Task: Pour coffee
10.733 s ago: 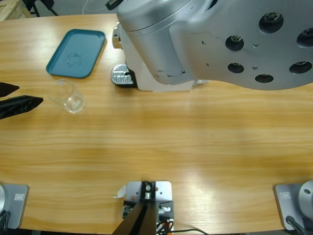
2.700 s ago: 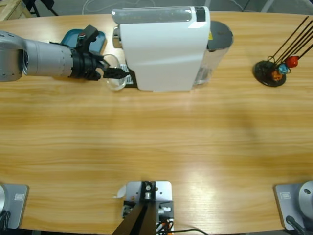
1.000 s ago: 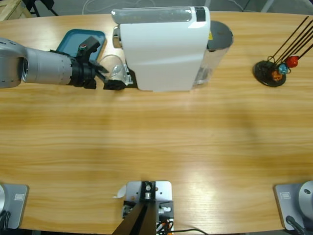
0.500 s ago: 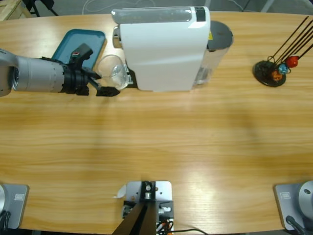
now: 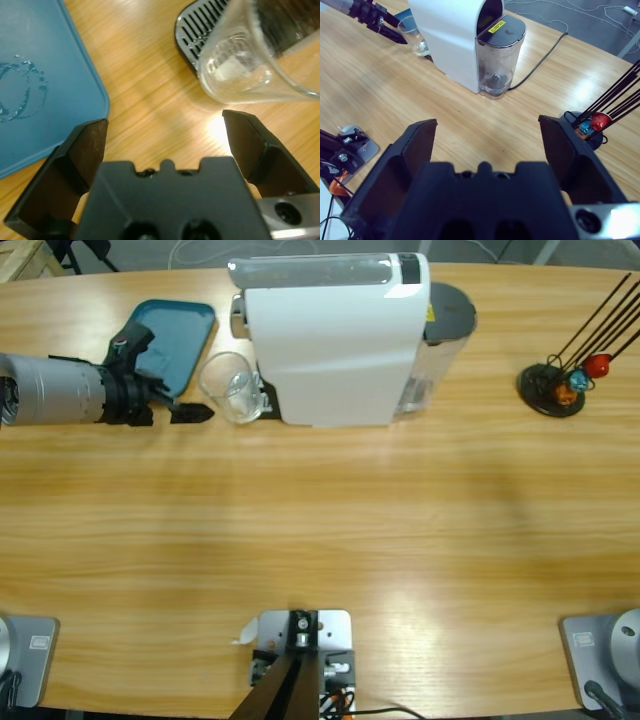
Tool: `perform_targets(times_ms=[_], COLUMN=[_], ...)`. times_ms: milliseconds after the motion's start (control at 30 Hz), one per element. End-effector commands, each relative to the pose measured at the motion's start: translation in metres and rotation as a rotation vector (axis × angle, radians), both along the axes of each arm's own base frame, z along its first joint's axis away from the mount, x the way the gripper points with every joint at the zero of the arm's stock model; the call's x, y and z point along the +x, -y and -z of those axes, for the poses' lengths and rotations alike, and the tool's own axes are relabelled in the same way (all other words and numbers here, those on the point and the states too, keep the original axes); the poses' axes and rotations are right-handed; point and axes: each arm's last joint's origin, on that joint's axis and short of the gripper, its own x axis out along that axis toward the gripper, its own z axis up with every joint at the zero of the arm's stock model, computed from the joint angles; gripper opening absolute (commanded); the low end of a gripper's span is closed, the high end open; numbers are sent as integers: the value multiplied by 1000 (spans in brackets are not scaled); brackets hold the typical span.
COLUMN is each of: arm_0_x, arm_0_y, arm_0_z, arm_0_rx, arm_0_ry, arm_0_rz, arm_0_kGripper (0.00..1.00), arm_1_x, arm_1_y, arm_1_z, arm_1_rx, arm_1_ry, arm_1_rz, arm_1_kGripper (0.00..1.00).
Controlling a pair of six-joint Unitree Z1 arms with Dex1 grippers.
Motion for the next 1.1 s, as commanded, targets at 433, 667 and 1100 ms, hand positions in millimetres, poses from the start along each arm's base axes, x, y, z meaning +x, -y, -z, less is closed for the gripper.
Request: perform_targets(times_ms=[433,667,1100], arm_0_x=[11,18,26], arm_0_y=[10,16,22], arm_0_z=[7,5,3], arm_0_rx=[-7,-12,-4], arm_0_ry=[-42,-45,-64], arm_0_rz=[-4,1,6], arm_0_kGripper=[1000,1000,1000], arm_1_x=[-3,-3,-4], arm_1_y=[4,4,5], arm_1_z=[11,12,11], arm_1_rx=[-3,-2,3], arm_1_ry=[-8,-7,-5], arm_1_rz=[1,2,-1], arm_1_kGripper=[876,876,876])
